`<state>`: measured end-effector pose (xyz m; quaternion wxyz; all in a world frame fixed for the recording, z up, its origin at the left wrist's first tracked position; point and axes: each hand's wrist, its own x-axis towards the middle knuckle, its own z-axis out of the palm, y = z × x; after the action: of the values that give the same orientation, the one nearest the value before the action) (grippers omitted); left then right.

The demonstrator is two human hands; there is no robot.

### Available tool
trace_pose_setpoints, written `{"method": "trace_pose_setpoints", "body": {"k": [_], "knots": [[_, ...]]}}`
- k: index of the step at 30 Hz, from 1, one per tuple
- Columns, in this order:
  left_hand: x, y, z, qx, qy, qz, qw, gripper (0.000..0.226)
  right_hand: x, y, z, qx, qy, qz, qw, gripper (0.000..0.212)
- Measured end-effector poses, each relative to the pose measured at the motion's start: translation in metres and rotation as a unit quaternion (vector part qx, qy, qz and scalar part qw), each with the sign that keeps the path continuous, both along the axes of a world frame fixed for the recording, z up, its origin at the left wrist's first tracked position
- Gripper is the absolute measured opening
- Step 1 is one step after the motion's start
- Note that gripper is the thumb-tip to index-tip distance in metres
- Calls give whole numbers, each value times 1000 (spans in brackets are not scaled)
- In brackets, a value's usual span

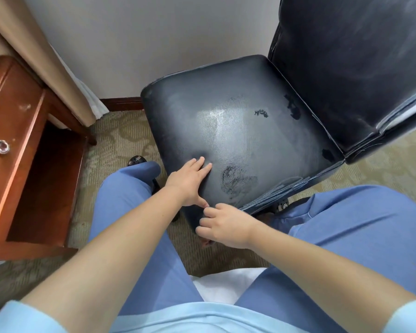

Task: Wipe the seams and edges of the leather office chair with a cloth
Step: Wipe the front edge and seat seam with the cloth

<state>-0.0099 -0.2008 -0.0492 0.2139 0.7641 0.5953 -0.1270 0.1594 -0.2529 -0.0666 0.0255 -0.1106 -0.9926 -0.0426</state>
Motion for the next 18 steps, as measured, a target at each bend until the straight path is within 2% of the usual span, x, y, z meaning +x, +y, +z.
{"method": "trace_pose_setpoints", "body": {"k": [6,11,18], "knots": [[6,-5,1,-2,-12,14,1000,121,44,28,26,-21,-2,-72,997,15],[10,-7,-1,2,-17,16,1000,117,15,1,10,-13,-2,-18,1000,10],[14,-11,0,-5,-17,11,1000,118,-21,-31,-14,22,-162,78,983,19]]}}
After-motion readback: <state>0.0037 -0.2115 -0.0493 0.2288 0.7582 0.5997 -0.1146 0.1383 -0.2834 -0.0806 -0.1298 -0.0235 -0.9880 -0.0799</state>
